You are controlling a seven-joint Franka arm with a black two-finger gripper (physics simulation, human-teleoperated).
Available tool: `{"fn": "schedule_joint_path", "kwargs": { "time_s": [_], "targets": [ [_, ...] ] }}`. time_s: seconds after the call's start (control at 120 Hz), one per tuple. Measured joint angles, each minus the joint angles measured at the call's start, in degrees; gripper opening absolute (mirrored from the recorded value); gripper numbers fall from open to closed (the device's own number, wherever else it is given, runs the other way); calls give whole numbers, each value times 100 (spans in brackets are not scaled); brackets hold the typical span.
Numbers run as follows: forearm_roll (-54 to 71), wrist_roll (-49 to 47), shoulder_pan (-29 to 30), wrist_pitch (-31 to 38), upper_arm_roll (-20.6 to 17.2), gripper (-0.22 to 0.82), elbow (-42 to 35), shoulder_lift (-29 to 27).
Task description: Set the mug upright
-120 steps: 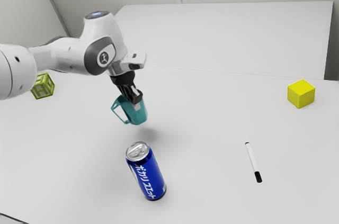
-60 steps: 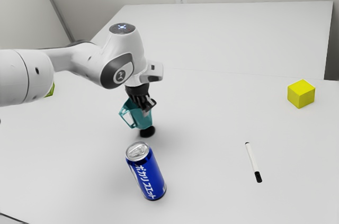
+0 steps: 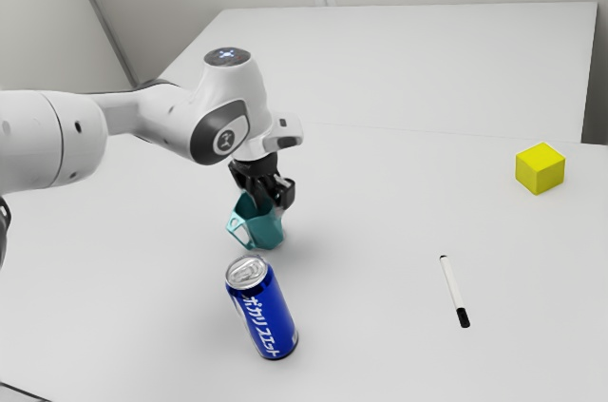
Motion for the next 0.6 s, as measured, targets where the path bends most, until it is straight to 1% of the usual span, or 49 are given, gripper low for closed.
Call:
{"fn": "schedule_joint_path", "kwargs": {
  "time_s": [0.092, 0.208, 0.308, 0.425, 0.517, 0.533, 0.55, 0.6],
  "targets": [
    [-83, -73, 9, -6, -3, 36, 19, -75],
    [-204, -151, 10, -28, 3, 46, 41, -185],
    [-247, -208, 12, -40, 5, 52, 63, -277],
    [-264, -261, 16, -54, -1, 55, 141, -359],
    [-263, -246, 50, -265, -13, 57, 609, -351],
    [-264, -226, 97, -315, -46, 57, 688, -349],
    [-265, -201, 240, -365, -174, 58, 772, -347],
    [-268, -126, 902, -562, -779, 58, 1057, -332]
  ]
}}
